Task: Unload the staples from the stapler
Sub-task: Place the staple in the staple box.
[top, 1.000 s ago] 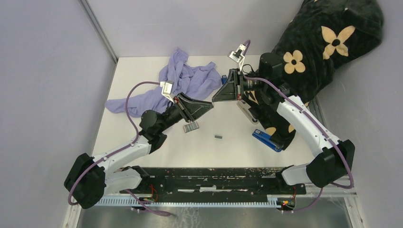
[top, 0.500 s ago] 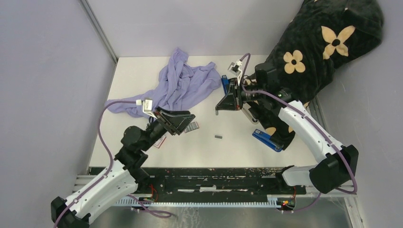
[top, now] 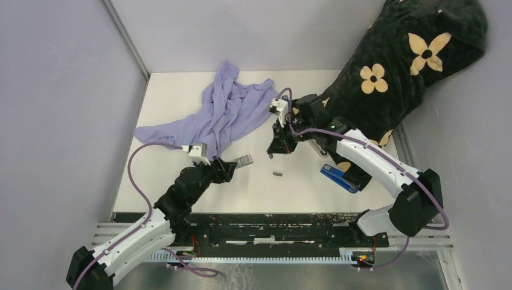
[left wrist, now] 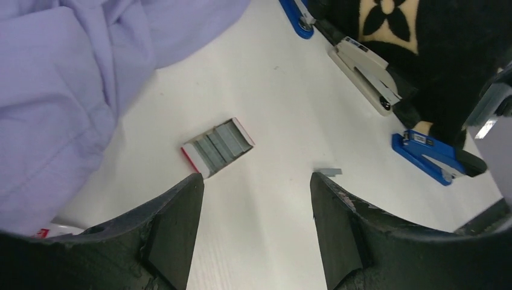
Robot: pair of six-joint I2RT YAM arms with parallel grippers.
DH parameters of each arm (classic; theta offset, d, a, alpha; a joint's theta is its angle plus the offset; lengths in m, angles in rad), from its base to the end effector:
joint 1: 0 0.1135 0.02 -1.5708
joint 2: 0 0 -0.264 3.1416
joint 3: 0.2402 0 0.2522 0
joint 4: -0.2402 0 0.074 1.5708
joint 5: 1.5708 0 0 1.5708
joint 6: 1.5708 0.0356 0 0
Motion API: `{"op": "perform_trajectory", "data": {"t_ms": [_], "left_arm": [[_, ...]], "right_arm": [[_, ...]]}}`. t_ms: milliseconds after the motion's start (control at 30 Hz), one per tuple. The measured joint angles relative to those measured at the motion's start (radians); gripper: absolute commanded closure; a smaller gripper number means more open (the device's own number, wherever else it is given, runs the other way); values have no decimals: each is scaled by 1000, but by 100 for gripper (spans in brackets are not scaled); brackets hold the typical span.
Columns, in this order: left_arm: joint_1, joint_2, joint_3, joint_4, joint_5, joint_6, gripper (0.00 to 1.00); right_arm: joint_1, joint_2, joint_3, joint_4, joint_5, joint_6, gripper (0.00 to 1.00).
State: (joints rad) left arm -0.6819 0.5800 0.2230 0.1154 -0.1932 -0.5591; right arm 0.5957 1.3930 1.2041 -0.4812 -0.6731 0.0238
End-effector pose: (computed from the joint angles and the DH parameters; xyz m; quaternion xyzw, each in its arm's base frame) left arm 0.1250 -0.0927 0.2027 -0.0113 0.7857 -0.2952 0.5436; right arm 0.2400 0.1895 0.3230 -0.3776 0.7747 0.4084 0.3007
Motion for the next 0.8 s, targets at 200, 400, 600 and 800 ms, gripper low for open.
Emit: {"op": "perform_trajectory", "data": {"t_ms": [200, 400, 600, 800], "left_arm": [[0, -47, -50, 44, -94, 67, 24], [0, -75, -119, 111, -167, 90, 17], [0, -72, -136, 113, -185, 90, 12], [0, -32, -136, 114, -198, 90, 10]], "right_arm": [[97, 88, 0, -21, 127, -47, 87], [146, 114, 11, -27, 210, -65, 86], [169, 156, 32, -29, 272, -71, 87], [191, 229, 87, -29, 319, -54, 86]]}}
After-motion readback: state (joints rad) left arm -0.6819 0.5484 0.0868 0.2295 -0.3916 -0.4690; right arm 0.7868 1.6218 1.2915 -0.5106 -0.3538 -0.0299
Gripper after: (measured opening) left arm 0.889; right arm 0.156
